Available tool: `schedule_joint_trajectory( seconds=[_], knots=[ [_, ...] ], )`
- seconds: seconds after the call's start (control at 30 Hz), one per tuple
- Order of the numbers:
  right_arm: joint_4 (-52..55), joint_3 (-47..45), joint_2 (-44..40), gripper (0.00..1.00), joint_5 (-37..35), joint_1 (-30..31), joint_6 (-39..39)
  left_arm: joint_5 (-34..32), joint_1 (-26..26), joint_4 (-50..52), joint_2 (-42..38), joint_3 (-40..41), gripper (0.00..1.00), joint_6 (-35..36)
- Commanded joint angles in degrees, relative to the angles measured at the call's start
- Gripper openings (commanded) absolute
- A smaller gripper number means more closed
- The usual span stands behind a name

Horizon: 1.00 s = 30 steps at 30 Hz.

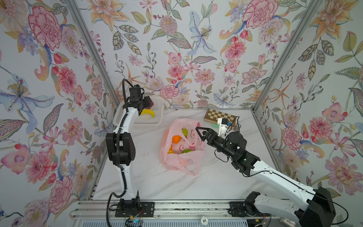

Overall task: Untie the knot of the plastic bag and take out the fruit
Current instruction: Place the fruit in the basket.

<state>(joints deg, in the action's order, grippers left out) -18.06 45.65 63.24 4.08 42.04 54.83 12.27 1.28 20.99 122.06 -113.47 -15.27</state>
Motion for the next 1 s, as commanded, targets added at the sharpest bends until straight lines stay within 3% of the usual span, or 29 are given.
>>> schedule_joint_trajectory(
  seconds=[0.0, 0.17, 0.33, 0.57, 0.67, 0.97],
  knots=[
    [1.0, 1.9, 0.6, 0.99, 0.4, 0.3, -1.0, 10.2, 2.2, 0.2, 3.1, -2.0, 0.26, -6.0],
    [1.5, 2.7, 1.4, 0.99, 0.9, 0.5, -0.7, 16.0, 3.7, -3.3, 6.6, -0.5, 0.29, -8.7],
    [2.3, 3.0, 1.5, 0.99, 0.7, 0.7, -0.3, 16.0, 4.1, -2.9, 9.1, -0.3, 0.4, -8.5],
    [2.8, 3.1, 1.3, 0.99, 0.2, 1.2, -0.3, 13.5, 4.1, -5.0, 6.6, 6.7, 0.84, -6.4],
    [2.9, 3.1, 0.9, 0.99, -0.1, 1.5, -0.4, 10.9, 4.0, -5.6, 4.7, 9.6, 0.97, -5.4],
    [4.2, 1.8, -1.0, 0.99, -2.0, 2.1, -0.8, 10.4, 4.2, -7.2, -0.6, 13.1, 0.99, -5.4]
  ],
)
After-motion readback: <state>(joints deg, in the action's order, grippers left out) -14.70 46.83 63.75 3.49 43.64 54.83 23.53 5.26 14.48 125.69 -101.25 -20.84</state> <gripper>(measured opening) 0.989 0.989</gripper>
